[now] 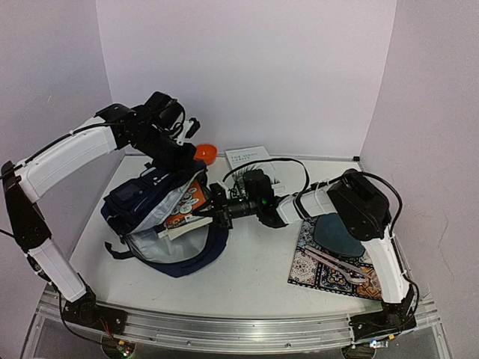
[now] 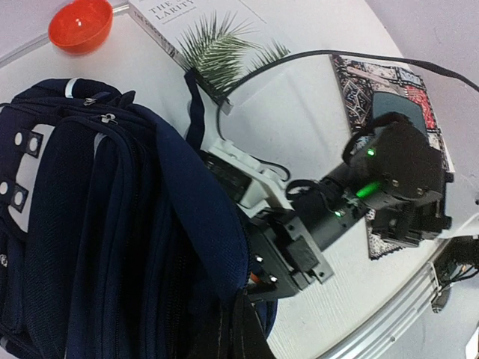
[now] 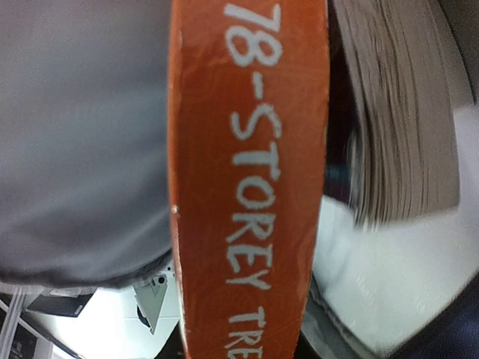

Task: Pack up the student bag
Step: Place the book in the largest pocket of the bag.

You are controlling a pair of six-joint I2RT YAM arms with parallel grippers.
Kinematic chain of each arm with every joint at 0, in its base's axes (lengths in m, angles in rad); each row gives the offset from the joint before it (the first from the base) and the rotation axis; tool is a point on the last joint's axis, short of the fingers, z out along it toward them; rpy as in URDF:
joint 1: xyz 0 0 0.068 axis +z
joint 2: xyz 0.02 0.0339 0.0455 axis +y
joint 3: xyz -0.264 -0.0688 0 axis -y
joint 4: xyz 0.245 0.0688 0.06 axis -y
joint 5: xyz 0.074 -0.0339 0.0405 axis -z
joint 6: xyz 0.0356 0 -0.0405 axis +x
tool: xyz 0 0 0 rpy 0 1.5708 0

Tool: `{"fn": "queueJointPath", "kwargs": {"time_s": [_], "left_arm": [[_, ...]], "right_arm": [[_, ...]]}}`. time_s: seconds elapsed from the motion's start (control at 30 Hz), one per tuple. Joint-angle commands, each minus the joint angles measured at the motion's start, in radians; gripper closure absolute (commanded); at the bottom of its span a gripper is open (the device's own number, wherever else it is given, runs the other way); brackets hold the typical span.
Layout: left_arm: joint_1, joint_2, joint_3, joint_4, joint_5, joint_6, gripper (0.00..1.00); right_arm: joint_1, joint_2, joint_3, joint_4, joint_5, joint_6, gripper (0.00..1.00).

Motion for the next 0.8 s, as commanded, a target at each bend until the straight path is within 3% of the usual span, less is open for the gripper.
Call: {"fn": "queueJointPath", "kwargs": {"time_s": [0.0,0.23,0.5,0.63,0.77], "left_arm": [[-0.024,-0.130,0.031,0.128,0.199,-0.023,1.00],[-0.112,-0.122,0.066,0.131,0.273,-0.033,1.00],[-0.144,-0.140,0.063,0.136,0.263,-0.055,1.00],[-0.143,-0.163,0.040,0.132,0.156,-0.054,1.00],[-0.114,-0.174,0.004,0.129,0.064,-0.080,1.00]], "right_arm": [[0.001,0.047,0.160,0.039,-0.003,0.006,1.00],[0.001,0.122,0.327,-0.089,0.020,-0.013,0.99],[0.001,0.127,0.366,-0.264,0.105,-0.112,0.89],[0.001,0.095,0.337,-0.323,0.141,-0.176,0.72],[0.001,0.024,0.273,-0.368,0.170,-0.245,0.50]]}}
